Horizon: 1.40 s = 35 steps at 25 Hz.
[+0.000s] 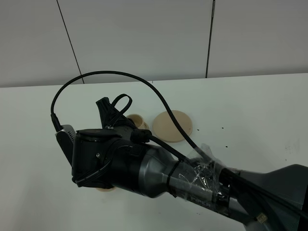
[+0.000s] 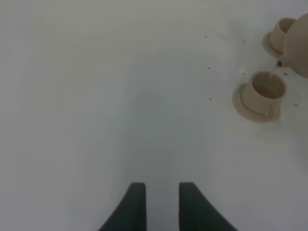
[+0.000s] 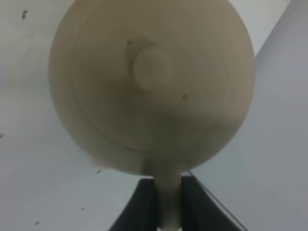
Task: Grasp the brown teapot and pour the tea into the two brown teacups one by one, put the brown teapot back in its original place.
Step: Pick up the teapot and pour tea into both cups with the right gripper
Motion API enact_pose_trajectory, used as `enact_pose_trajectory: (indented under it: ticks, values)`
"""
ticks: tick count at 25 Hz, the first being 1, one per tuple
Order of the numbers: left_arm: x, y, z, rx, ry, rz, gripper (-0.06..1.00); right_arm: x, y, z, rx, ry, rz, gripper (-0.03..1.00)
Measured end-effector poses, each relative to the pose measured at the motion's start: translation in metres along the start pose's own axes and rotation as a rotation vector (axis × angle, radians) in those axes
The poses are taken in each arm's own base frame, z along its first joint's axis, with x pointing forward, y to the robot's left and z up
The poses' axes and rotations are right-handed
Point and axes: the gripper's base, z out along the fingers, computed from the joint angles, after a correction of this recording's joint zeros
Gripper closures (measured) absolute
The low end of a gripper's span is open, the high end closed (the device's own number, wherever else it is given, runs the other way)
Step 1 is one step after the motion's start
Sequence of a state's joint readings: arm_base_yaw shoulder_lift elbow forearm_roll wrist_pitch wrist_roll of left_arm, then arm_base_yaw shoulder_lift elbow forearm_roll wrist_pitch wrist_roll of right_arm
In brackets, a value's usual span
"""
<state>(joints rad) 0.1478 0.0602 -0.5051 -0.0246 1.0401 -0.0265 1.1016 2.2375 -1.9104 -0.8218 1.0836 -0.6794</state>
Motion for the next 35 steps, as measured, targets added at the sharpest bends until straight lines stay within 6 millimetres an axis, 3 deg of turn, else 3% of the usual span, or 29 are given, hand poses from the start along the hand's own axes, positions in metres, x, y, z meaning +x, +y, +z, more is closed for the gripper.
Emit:
enact_pose_trajectory:
  ticks: [35]
  values:
    - [0.0,0.0,0.0,0.0,0.0,0.0,0.7,-0.0008,-0.0003,0.0,0.004,-0.008,0.006,0.87]
